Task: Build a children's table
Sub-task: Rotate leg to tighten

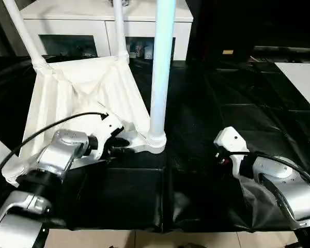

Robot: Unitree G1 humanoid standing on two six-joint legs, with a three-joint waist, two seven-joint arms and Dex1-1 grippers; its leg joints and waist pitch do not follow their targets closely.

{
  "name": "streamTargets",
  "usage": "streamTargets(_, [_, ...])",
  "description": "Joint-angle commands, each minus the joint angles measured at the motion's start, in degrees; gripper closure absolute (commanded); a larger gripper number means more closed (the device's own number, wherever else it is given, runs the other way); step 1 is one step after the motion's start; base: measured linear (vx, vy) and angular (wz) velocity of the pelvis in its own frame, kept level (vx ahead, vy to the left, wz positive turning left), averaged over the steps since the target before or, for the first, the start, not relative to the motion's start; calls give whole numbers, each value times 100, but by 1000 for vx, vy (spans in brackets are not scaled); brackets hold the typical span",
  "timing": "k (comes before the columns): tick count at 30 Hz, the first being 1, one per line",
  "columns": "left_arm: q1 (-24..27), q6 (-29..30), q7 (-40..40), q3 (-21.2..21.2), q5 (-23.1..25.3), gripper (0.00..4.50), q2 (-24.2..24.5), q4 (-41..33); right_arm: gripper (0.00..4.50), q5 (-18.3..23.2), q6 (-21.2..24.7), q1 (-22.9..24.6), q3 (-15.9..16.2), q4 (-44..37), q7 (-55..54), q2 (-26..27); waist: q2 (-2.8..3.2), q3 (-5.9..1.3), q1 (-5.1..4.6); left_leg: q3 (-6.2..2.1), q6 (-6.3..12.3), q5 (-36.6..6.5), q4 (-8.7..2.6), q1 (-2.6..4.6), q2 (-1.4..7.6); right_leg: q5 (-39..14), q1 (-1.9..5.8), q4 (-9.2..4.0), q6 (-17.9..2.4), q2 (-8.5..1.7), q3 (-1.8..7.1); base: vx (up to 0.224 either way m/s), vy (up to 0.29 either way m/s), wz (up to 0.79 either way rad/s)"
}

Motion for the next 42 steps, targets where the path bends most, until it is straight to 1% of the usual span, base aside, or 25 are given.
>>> streamTargets(1, [-145,-82,-56,-67,90,293,29,107,81,-6,-51,-82,-18,57,47,-78,28,-350,17,-31,317,-735,-485,-29,251,-753,343,-361,-1572,-286,174,0,0,0])
streamTargets(2, [-158,-103,-98,-82,96,309,29,137,81,-10,-56,-82,-19,62,49,-78,28,-346,16,-30,314,-755,-486,-30,250,-769,341,-365,-1573,-286,174,0,0,0])
streamTargets(4, [-166,-129,-147,-104,103,319,32,166,81,-14,-61,-82,-17,66,51,-79,26,-346,15,-32,290,-809,-492,-25,254,-837,341,-369,-1562,-288,175,0,0,0])
streamTargets(5, [-163,-130,-164,-113,104,339,35,167,81,-13,-61,-82,-17,66,54,-81,26,-343,14,-33,286,-813,-494,-26,255,-846,341,-369,-1561,-290,176,0,0,0])
streamTargets(8, [-169,-164,-244,-115,127,348,27,222,81,-9,-74,-88,-21,79,55,-79,26,-345,15,-33,273,-801,-495,-26,260,-820,340,-367,-1567,-291,178,0,0,0])
streamTargets(12, [-173,-224,-294,-99,130,385,18,268,81,-16,-63,-118,-26,137,8,-8,28,-339,15,-31,277,-827,-498,-30,257,-848,342,-372,-1583,-295,176,0,0,0])
streamTargets(13, [-133,-238,-346,-78,79,387,4,220,81,17,-16,-117,-65,154,-57,51,45,-337,16,-34,267,-842,-500,-27,258,-871,338,-372,-1580,-296,177,0,0,0])
streamTargets(14, [-48,-291,-432,-64,2,390,-16,94,81,52,23,-117,-120,174,-143,123,33,-337,9,-34,252,-872,-502,-29,257,-918,337,-377,-1573,-295,176,0,0,0])
streamTargets(16, [167,-309,-648,-60,-190,419,-64,-259,81,134,106,-117,-229,212,-293,258,37,-341,6,-36,228,-860,-507,-32,263,-899,337,-374,-1580,-301,177,0,0,0])
streamTargets(18, [315,-272,-798,-71,-322,428,-94,-515,81,186,155,-118,-291,236,-368,332,38,-352,0,-38,241,-728,-512,-34,280,-688,349,-351,-1633,-311,178,0,0,0])
streamTargets(19, [644,-191,-806,-180,-420,436,-184,-1082,81,289,140,-117,-312,230,-360,436,47,-362,-1,-31,282,-587,-504,-28,286,-445,348,-329,-1684,-301,175,0,0,0])
streamTargets(20, [647,-190,-805,-181,-421,444,-186,-1088,81,290,139,-117,-312,229,-360,437,45,-376,6,-29,353,-403,-487,-53,295,-77,372,-281,-1787,-323,177,0,0,0])
streamTargets(22, [836,-84,-673,-241,-439,444,-284,-1439,81,382,136,-124,-280,199,-285,505,37,-362,7,-1,462,-431,-480,-21,294,-25,349,-300,-1833,-303,173,0,0,0])
streamTargets(23, [896,-16,-622,-258,-455,444,-325,-1573,81,387,126,-137,-242,197,-259,526,30,-355,20,7,492,-483,-478,-18,286,-137,337,-317,-1818,-301,172,0,0,0])
streamTargets(24, [909,1,-614,-262,-458,444,-335,-1607,81,386,124,-141,-233,198,-251,530,33,-343,44,16,490,-616,-487,-4,285,-454,330,-351,-1762,-303,178,0,0,0])
streamTargets(25, [966,48,-569,-286,-461,444,-378,-1737,81,371,97,-165,-180,215,-211,547,28,-329,64,23,439,-730,-498,0,287,-764,321,-373,-1681,-294,182,0,0,0])
streamTargets(26, [1019,82,-507,-281,-453,450,-429,-1840,55,362,80,-186,-130,232,-165,564,20,-316,75,24,371,-818,-517,-9,300,-996,321,-379,-1595,-295,179,0,0,0])
streamTargets(27, [1051,93,-470,-272,-443,450,-462,-1889,55,404,110,-195,-104,221,-102,578,23,-310,80,31,339,-865,-522,-7,300,-1114,314,-393,-1543,-293,181,0,0,0])
streamTargets(28, [1084,114,-440,-257,-425,450,-486,-1953,49,449,141,-202,-93,204,-52,583,-30,-316,79,49,305,-916,-518,11,304,-1254,294,-411,-1463,-286,183,0,0,0])
streamTargets(29, [1099,96,-377,-237,-386,450,-503,-1962,49,478,170,-204,-96,183,-24,582,-10,-320,86,44,293,-893,-519,8,304,-1255,298,-393,-1444,-289,188,0,0,0])
streamTargets(30, [1114,102,-329,-225,-350,450,-509,-1985,43,558,249,-207,-90,155,68,560,-5,-316,86,47,287,-877,-520,-3,290,-1325,292,-406,-1362,-280,189,0,0,0])
streamTargets(31, [1120,95,-296,-214,-327,450,-511,-1995,31,594,271,-206,-64,130,165,523,-2,-322,90,44,290,-856,-517,-2,292,-1298,295,-399,-1355,-283,189,0,0,0])
streamTargets(32, [1119,85,-268,-201,-314,450,-514,-1989,9,585,276,-206,-35,124,211,492,0,-321,93,46,297,-836,-515,-4,294,-1268,289,-401,-1351,-283,192,0,0,0])
streamTargets(36, [1126,64,-196,-154,-304,450,-527,-2038,2,386,127,-252,130,249,262,416,1,-340,105,51,352,-563,-495,-20,280,-925,294,-369,-1375,-275,187,0,0,0])
streamTargets(42, [1148,-36,-107,-124,-265,450,-566,-2012,2,243,-20,-537,234,774,149,648,3,-329,89,54,283,-783,-504,-17,276,-1283,277,-409,-1348,-278,185,0,0,0])
